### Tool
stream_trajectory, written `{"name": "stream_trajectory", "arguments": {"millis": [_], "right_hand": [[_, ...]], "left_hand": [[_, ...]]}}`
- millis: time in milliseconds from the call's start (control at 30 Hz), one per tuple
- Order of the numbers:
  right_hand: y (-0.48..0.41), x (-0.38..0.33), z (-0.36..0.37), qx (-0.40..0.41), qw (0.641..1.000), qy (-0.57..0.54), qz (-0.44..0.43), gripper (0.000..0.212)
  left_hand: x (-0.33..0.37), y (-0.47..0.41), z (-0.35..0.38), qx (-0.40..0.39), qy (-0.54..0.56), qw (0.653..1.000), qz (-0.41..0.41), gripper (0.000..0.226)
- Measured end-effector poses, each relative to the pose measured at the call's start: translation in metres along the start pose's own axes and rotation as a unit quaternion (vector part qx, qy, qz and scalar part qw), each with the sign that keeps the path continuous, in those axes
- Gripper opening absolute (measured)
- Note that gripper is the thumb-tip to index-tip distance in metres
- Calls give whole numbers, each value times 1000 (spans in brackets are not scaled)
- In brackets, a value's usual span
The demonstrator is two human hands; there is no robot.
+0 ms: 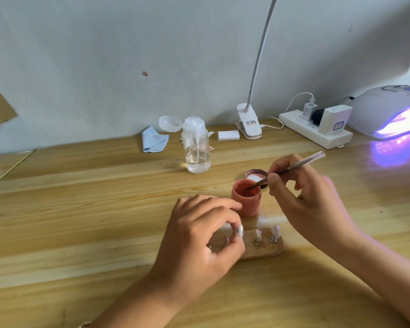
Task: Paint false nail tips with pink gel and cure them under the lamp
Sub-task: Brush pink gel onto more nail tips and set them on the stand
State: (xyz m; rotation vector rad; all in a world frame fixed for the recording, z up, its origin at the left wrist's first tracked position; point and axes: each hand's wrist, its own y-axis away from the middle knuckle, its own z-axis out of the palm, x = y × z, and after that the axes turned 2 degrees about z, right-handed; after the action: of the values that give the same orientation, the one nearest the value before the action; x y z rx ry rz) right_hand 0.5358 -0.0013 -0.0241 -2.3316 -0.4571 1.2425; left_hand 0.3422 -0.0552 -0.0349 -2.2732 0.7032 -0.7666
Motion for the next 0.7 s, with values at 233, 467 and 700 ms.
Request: {"name": "stream_trajectory", "arguments": {"millis": [233,467,700], "right_hand": [[0,-1,-12,77,966,-248,21,14],[6,-4,-13,38,924,-380,-10,6],[11,-8,-8,7,925,-379,-23,13]], "left_hand": [[-1,-3,-6,44,86,989,-113,4],[-9,-4,-6,35,170,965,-196,10],[-9,-3,-6,31,215,949,-227,14]]}}
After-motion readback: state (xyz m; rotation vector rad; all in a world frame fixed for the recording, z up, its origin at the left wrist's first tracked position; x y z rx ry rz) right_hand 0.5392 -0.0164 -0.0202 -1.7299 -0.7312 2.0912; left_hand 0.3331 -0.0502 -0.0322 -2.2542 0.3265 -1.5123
